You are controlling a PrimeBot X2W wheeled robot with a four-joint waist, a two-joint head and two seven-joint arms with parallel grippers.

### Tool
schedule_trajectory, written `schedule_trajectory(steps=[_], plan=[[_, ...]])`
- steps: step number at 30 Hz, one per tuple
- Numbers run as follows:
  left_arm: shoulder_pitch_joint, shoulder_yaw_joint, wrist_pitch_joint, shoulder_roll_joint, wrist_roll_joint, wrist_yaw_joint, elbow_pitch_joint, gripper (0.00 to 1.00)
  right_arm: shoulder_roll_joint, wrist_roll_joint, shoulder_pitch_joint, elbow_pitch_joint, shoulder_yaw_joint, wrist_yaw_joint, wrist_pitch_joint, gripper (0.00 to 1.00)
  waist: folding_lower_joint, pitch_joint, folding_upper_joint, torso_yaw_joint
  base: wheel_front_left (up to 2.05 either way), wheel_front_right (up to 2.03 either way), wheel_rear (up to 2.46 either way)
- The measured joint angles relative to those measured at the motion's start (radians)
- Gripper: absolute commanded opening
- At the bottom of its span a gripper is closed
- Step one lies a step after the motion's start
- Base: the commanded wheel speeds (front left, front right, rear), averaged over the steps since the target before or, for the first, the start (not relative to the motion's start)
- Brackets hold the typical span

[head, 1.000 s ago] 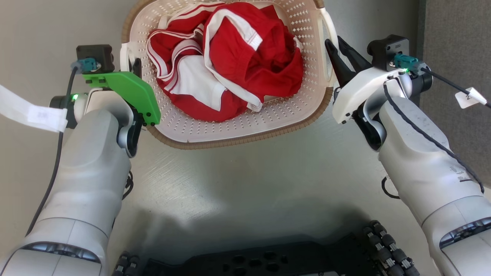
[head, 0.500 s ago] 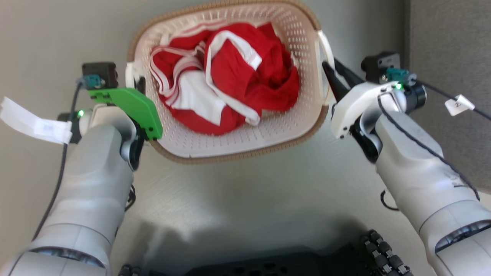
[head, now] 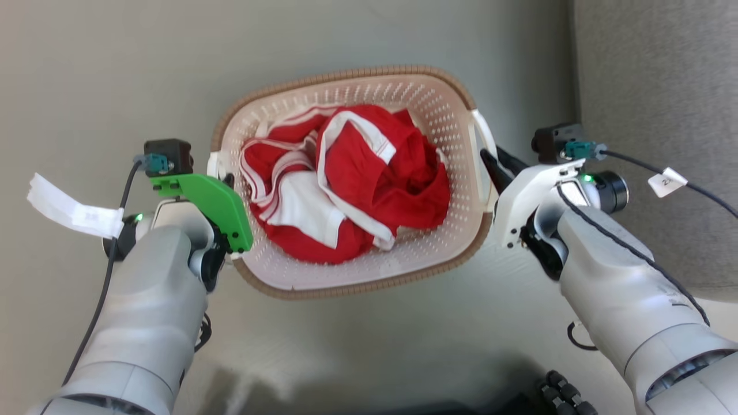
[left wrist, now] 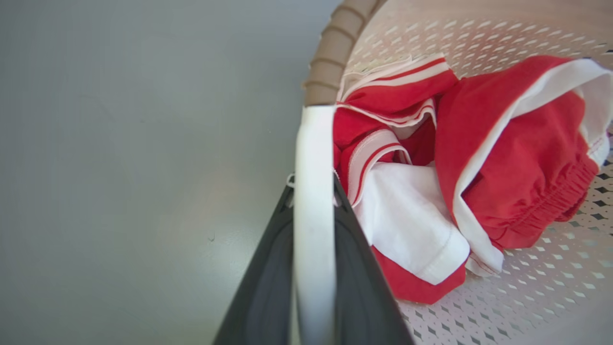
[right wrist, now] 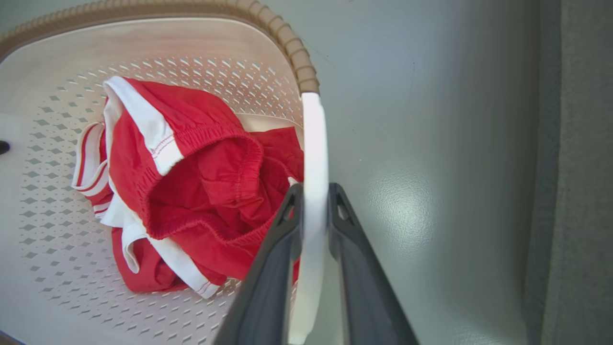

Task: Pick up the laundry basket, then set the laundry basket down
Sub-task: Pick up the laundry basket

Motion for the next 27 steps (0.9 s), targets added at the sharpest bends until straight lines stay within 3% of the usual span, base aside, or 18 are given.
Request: schedule_trajectory(steps=[27], plan=[[0.152,-0.044,0.126,-0.005,-0.083,-0.018,0.055,0.00,0.019,0.151,0.170,0.047,0.082,0.003,0.113,0.00,0.0000,-0.338,0.0000,-0.025,0.00,0.00,0.00]])
